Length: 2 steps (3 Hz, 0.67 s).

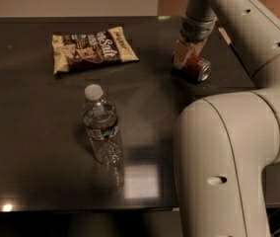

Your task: Place coke can upright

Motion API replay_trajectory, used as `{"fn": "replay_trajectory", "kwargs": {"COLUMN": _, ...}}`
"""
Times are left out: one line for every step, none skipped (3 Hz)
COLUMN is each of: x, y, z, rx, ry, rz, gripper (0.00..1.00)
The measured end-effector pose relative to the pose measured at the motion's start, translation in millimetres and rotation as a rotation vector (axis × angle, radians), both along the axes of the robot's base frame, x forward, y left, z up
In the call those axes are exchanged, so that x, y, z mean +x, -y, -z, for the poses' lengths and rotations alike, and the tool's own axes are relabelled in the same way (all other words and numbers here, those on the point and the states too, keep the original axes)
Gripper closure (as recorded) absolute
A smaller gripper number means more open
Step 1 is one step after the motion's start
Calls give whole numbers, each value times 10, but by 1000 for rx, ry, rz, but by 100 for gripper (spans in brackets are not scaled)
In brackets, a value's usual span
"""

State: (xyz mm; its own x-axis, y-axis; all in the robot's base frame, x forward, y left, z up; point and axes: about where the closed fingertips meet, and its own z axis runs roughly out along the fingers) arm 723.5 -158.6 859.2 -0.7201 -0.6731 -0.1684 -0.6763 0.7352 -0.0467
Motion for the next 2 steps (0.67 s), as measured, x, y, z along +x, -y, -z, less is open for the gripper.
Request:
{"fn": "replay_trajectory", "kwargs": {"x": -133, "y": -74, "z": -207, "rx": 83, "ry": 33, "rz": -39, "gripper": 88}}
{"fn": "replay_trajectory", "kwargs": {"x": -314, "y": -227, "z": -479, "rx": 203, "ry": 94, "rz": -119, "gripper": 100}}
